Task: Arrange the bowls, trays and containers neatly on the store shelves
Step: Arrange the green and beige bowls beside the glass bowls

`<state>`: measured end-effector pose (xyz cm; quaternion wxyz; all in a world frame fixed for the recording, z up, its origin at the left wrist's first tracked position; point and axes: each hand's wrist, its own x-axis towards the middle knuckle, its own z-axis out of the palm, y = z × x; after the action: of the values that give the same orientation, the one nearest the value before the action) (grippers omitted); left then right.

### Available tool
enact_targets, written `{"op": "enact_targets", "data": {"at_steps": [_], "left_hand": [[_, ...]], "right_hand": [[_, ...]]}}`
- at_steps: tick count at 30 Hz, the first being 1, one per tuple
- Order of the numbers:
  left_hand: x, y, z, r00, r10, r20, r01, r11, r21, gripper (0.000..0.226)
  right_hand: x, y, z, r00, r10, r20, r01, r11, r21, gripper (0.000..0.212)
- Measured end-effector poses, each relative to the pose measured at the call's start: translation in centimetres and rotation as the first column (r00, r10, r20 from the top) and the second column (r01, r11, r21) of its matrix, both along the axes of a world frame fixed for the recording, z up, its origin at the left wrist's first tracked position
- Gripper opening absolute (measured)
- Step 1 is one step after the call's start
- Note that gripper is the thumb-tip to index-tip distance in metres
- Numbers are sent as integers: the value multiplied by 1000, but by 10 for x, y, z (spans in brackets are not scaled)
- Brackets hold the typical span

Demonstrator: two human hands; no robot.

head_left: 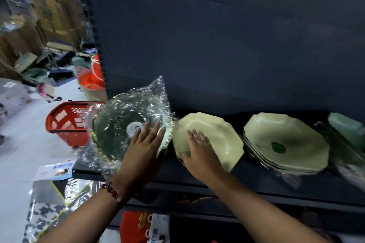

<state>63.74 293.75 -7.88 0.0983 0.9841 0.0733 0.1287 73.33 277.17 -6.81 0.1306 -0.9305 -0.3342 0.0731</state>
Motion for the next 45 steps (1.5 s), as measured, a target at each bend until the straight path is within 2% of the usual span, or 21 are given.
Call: {"op": "enact_targets", "data": {"at_steps": [3, 7, 9, 17, 21, 27, 32, 34, 36, 39, 45], "left_hand": [[24, -34, 4, 991, -124, -53, 127, 990, 53, 63], [56, -88, 10, 956, -278, -97, 280, 960, 4, 71], [72, -117, 13, 936, -338, -101, 339, 941, -11, 64], [127, -227, 17, 826, -556, -90, 558, 830, 3, 62], [148, -264, 9, 801, -595, -71, 598, 801, 31, 60], [170, -293, 4, 806, -581, -116, 588, 808, 33, 55], [177, -297, 2, 834, -545, -85, 549, 835, 25, 15], [178, -296, 6, 853, -521, -41, 521, 854, -11, 15], [179, -293, 10, 873, -487, 12, 486, 869, -92, 16], [180, -288, 17, 887, -457, 72, 463, 876, -138, 16], [170, -278, 26, 860, -464, 211, 484, 874, -52, 13]], "right_hand": [[5, -42, 6, 998, -34, 55, 36, 998, -44, 68], [12, -109, 17, 985, -151, 80, 155, 987, -46, 65], [16, -142, 21, 971, -218, 93, 223, 974, -44, 65], [26, -262, 26, 898, -437, 43, 439, 894, -92, 65], [32, -299, 24, 873, -487, 31, 487, 870, -80, 66], [47, -331, 21, 863, -505, -5, 504, 862, -53, 69], [60, -344, 17, 836, -528, -150, 545, 832, 108, 69], [63, -347, 18, 777, -549, -307, 622, 744, 243, 67], [65, -348, 19, 698, -553, -456, 711, 611, 347, 64], [69, -347, 20, 625, -504, -596, 780, 438, 447, 55], [80, -346, 29, 508, -421, -751, 859, 181, 479, 43]]}}
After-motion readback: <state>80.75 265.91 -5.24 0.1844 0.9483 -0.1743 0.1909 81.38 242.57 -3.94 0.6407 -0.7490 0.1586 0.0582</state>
